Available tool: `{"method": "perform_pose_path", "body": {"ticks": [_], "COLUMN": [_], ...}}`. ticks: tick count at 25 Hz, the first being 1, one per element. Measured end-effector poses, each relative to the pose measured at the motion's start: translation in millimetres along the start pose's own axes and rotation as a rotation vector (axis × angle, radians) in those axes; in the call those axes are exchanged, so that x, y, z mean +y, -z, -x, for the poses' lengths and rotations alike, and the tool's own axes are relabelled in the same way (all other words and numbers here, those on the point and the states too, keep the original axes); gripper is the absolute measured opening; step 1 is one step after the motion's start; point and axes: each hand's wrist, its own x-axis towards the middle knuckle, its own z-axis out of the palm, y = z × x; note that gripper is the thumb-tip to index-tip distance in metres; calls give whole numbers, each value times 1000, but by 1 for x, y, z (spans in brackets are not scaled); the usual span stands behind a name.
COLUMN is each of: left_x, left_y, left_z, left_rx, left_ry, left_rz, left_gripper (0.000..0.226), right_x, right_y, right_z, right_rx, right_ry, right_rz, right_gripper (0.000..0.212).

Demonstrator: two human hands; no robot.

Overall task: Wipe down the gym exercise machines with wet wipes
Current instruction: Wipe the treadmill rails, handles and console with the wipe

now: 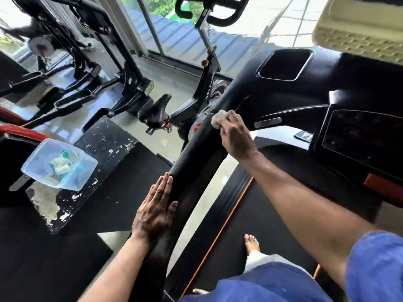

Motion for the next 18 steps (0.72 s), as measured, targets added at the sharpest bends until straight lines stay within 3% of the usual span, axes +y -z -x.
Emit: {"method": "perform_pose_path", "body": {"ticks": [4, 8, 12, 18], "left_x": [2, -6, -27, -48], "left_y": [4, 4, 7, 0], "left_z": [-2, -1, 28, 69], "left_rx": [-15, -107, -158, -142], "left_ry": [-8, -23, -82, -39], "left_rz": [37, 72, 48, 103], "left_gripper": [66, 65, 67, 67], "right_x": [-50, -24, -15, -96], "right_y": [-30, -14, -9, -48], "right_z": [55, 19, 13, 91], "right_rx": [54, 216, 212, 331], "right_ry": [-185, -371, -391, -441], "right_rz": [-167, -260, -210, -308], "right_gripper": [23, 27, 35, 25]}}
